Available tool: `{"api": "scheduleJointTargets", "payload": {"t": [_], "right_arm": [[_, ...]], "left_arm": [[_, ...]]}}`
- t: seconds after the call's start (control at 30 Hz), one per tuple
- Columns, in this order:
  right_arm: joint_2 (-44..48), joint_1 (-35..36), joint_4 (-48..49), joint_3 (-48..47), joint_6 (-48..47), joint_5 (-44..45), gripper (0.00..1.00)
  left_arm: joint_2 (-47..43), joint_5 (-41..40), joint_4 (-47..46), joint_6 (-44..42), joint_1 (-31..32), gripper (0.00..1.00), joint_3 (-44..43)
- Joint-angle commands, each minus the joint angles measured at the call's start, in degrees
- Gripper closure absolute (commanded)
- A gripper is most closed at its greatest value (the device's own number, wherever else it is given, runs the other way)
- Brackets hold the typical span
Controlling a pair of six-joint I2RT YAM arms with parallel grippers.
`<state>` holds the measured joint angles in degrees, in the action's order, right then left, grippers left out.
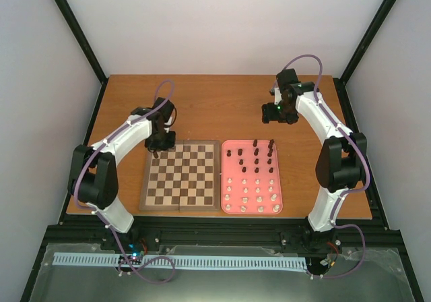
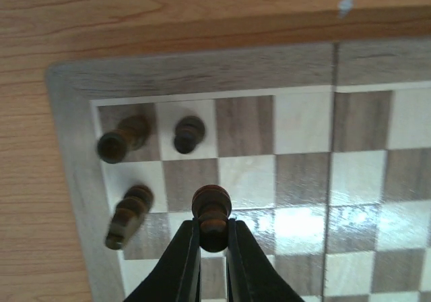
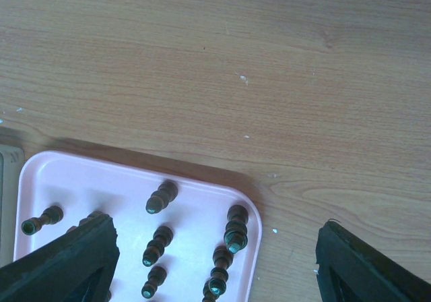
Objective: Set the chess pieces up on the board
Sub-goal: Place the chess piece on the chessboard.
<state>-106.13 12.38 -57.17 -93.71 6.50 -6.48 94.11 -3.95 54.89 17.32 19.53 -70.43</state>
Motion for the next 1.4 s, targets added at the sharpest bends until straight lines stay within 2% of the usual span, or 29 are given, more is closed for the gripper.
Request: {"api": "scheduleJointTargets", "payload": {"t": [0.0, 0.47, 0.9, 1.13, 1.37], "right_arm": [[0.2, -0.6, 0.0, 0.2, -0.1, 0.2, 0.20], [-0.5, -0.5, -0.1, 0.0, -0.2, -0.1, 0.20], [-0.7, -0.5, -0.1, 0.1, -0.3, 0.1, 0.20], [-0.6, -0.5, -0.1, 0.2, -0.3, 0.0, 0.20], [-0.5, -0.6, 0.0, 0.4, -0.3, -0.1, 0.20]], "left_arm": [[1.6, -2.0, -0.8, -0.4, -2.0, 0.99, -0.4], [2.9, -1.2, -1.7, -1.1, -2.8, 0.99, 2.5], [5.5, -0.7, -1.8, -1.5, -2.8, 0.96, 0.3], [4.5, -0.4, -1.3, -1.7, -2.8, 0.87, 0.5], [2.9, -0.3, -0.4, -1.8, -2.8, 0.85, 1.1]]}}
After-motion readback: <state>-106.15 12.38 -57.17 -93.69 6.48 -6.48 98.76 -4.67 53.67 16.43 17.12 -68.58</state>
